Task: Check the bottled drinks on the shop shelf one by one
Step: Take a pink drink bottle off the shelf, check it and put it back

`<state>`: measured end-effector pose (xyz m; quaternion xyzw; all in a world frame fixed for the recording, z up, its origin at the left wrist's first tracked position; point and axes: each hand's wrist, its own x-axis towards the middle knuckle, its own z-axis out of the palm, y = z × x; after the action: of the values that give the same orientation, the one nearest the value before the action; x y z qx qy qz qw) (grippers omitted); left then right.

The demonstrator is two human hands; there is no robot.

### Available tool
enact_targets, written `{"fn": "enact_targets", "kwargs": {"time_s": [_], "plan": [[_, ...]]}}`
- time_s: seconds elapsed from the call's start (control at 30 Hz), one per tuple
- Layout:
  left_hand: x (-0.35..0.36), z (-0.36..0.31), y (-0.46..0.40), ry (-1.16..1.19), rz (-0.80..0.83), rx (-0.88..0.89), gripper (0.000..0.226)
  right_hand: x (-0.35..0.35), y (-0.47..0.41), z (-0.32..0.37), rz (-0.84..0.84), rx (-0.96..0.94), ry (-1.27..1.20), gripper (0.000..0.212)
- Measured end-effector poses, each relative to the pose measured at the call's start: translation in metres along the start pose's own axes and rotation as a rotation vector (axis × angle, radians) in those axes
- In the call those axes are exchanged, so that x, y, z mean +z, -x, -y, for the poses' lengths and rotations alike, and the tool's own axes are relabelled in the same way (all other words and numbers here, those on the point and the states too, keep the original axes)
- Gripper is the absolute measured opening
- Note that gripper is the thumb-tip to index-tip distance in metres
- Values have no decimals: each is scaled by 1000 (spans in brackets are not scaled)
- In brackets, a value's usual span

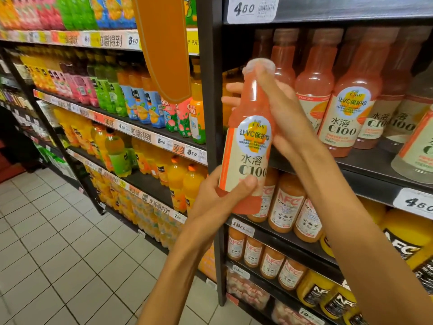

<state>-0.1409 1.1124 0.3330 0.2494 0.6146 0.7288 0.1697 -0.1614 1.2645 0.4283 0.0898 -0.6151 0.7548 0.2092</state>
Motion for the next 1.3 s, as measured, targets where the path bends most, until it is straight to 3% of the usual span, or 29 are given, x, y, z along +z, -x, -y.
{"fn": "enact_targets", "kwargs": {"time_s": [0.07,0.23,0.33,0.57,0.73,0.97,1.03,1.1,1.3], "plan": [[2,5,-3,-29,-31,82,54,0,8,5,28,-23,83,32],[5,10,-10,-226,-138,263,54,3,25,12,39,-106,17,29],[7,13,-14,-282,-120,325,64,5,33,14,107,-180,41,37],[1,10,-24,-293,-51,380,64,7,53,12,361,-317,119,65],[-13,1,-26,-344,8,415,61,4,57,14,434,-342,145,62],[-7,18,-3,-149,96,274,34,3,45,9,406,-159,121,59],[-1,26,4,-70,120,165,37,3,41,1,373,-47,19,46],[6,30,8,2,114,68,49,4,39,-7,257,40,-82,26],[9,24,2,109,-27,10,55,1,33,-20,-43,43,6,22]]}}
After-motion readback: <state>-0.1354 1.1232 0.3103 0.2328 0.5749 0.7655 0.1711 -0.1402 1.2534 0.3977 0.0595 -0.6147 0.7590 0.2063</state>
